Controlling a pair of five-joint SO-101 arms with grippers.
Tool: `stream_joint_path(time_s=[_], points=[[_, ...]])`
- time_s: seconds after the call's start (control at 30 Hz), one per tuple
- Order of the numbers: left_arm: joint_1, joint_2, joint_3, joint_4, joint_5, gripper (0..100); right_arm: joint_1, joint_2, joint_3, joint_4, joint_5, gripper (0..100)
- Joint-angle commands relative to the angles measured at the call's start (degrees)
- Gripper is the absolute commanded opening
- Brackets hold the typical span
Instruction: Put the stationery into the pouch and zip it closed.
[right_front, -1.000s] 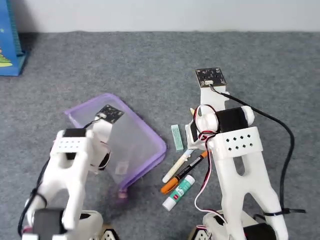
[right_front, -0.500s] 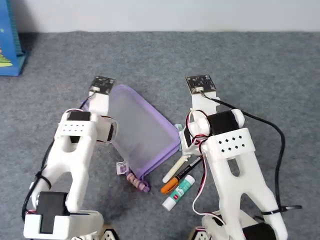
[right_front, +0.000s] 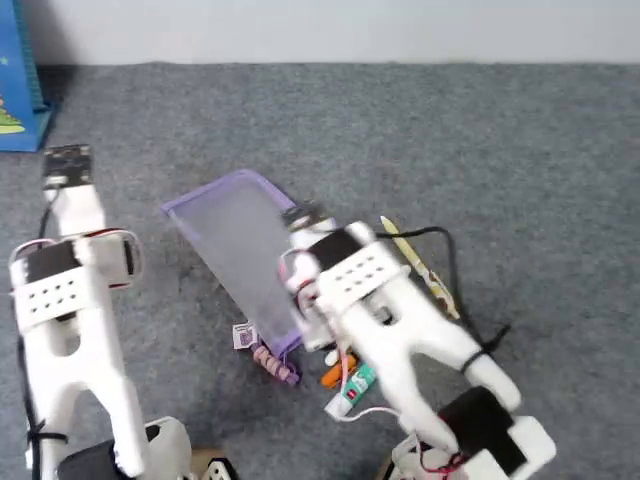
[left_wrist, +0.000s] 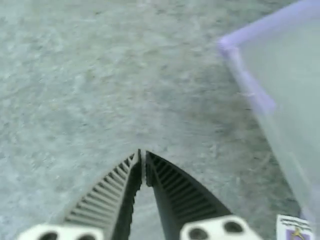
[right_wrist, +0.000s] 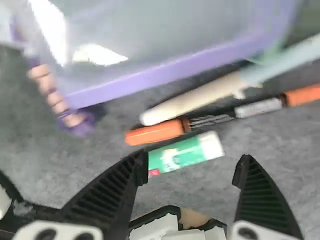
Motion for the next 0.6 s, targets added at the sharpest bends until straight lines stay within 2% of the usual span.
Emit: stream_joint_path(time_s=[0.0,0.2,0.37,0.57], points=[[-2.11,-2.81,-2.33,0.26,-1.14,2,-5.32,-0.31,-2.29,-1.19,-0.62,29.2],[-2.29,-2.99,-0.31,0.00,-2.02,2,-11.82,0.31,-2.29,-4.97,-0.79,29.2],[-3.08,-2.99,-0.31,0.00,-2.02,2,-12.70,0.48,-2.29,-9.10,-4.75,29.2],[-3.08,-2.81,-0.22,0.00,-2.02,2,-14.37,6.90,-2.46,-10.24,-5.19,29.2]])
